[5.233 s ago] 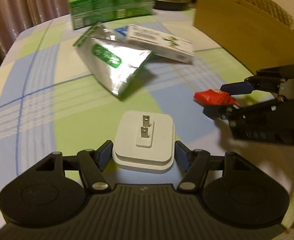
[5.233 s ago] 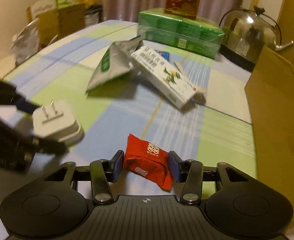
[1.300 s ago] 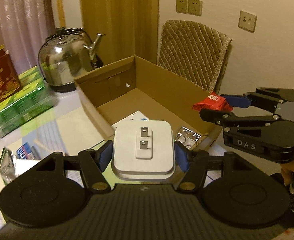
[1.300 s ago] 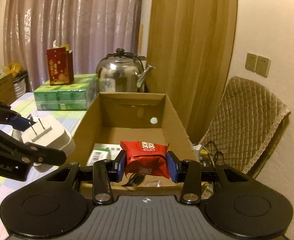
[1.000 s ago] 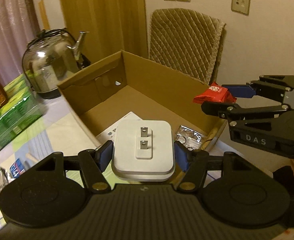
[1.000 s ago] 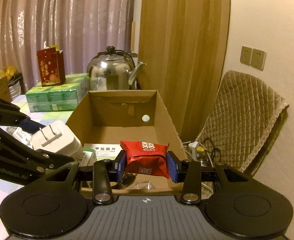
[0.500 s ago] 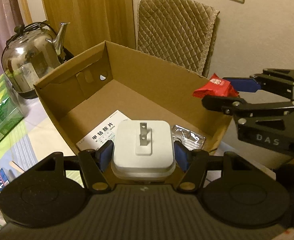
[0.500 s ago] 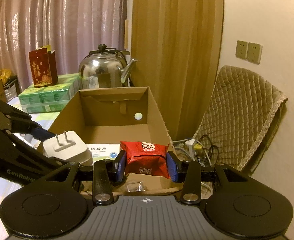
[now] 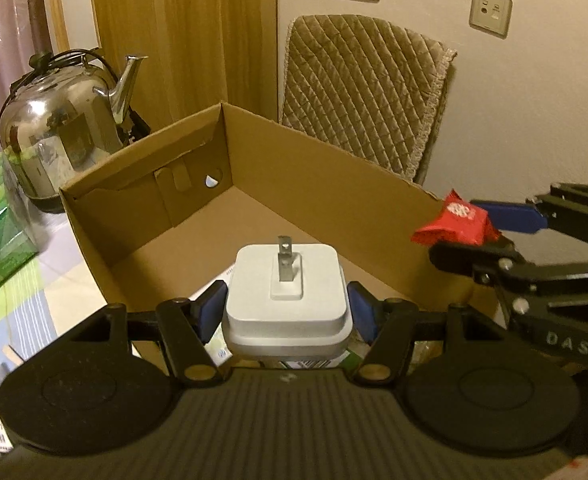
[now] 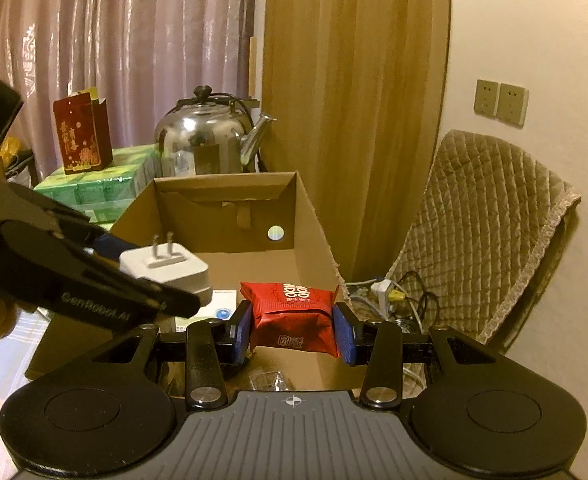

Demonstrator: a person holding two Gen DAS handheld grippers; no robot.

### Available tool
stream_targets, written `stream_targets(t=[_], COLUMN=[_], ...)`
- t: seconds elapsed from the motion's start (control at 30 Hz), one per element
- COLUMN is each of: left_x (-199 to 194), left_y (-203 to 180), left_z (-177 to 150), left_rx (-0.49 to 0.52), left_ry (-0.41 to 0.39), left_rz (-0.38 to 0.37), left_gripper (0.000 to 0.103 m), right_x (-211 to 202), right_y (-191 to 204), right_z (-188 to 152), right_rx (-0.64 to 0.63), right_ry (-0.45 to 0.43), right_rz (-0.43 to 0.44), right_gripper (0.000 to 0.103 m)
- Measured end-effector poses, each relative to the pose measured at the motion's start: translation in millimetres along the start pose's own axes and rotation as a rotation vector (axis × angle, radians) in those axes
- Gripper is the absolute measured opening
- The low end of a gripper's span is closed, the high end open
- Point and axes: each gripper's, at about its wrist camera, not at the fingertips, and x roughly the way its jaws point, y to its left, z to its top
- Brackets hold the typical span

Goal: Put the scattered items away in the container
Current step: 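Carry the white plug and red packet with both tools over the cardboard box, then open the left tool to drop the plug while the right tool releases the red packet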

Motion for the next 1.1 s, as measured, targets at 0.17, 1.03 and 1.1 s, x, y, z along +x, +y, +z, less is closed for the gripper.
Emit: stream_targets(t=[0.17, 1.03, 1.1], left_x=[10, 0, -5], left_y=[6, 48, 49], left_z=[4, 9, 8], left_rx=[0.015, -0.004, -0.012], left_ry=[-0.006, -0.078, -0.082], left_rz=[0.031, 0.100, 0.100], left_gripper=[0.061, 0.060, 0.060], right_x=[10, 37, 38], right_y=[2, 17, 19], right_z=[0, 3, 3], right_rx=[-0.010, -0.051, -0.050], right_ry=[0.009, 0.044, 0.051], right_rz=[0.005, 0.050, 0.060], right_gripper=[0.040, 0.042, 0.057])
